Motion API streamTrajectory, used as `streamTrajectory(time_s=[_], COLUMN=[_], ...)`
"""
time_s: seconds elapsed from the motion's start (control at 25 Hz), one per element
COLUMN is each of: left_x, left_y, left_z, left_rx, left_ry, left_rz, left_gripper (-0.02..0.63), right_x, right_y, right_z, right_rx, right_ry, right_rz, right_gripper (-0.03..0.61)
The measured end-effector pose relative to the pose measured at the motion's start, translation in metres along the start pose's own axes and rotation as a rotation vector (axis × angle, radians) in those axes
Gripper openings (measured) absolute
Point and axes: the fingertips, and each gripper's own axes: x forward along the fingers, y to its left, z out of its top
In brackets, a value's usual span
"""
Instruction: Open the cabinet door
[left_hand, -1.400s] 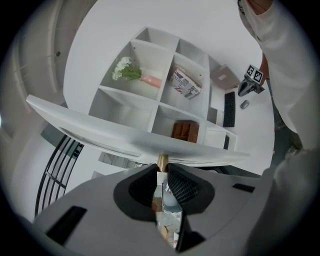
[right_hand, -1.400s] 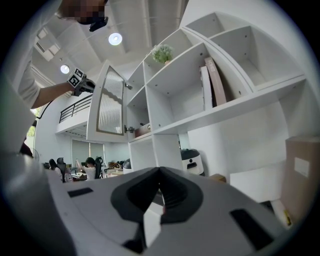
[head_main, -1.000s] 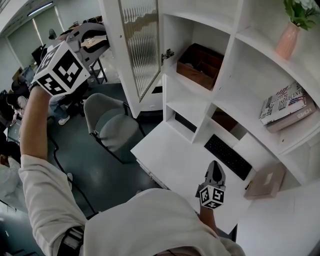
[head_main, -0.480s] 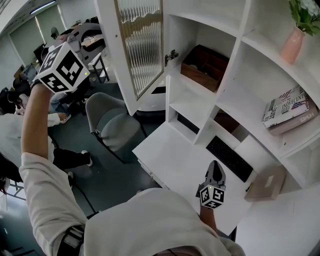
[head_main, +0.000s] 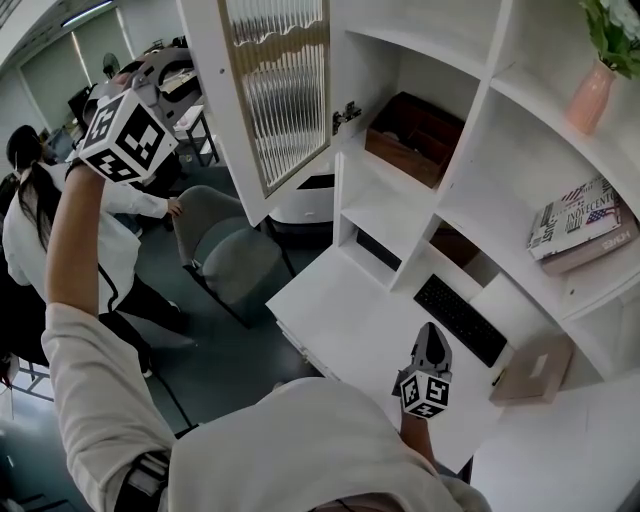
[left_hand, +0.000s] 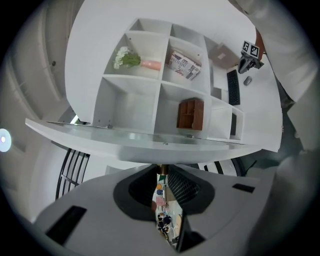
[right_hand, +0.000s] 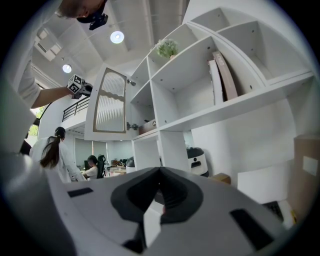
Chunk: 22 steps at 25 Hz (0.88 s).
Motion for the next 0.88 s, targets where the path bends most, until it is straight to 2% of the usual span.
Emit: streamTrajectory(time_s=[0.32, 0.6, 0.88], left_x=[0.002, 0.009, 0.015], left_y=[0.002, 0.005, 0.006], left_z=[-0.011, -0.027, -0.037], left_rx=[-0.012, 0.004, -0.008], left_ry=[-0.034, -0.031, -0.103], left_rz=[0.067, 0.112, 0.151], left_gripper=[0.071, 0.069, 0.071], right_x=[0.006, 0.009, 0.009], right_y=[0.002, 0.004, 0.003], right_z=[-0.002, -0.001, -0.004], right_rx=[-0.004, -0.009, -0.013], right_ry=[0.005, 0.01, 0.019], right_rz=[0.001, 0.003, -0.007], right_gripper=[0.003, 0.003, 0.003])
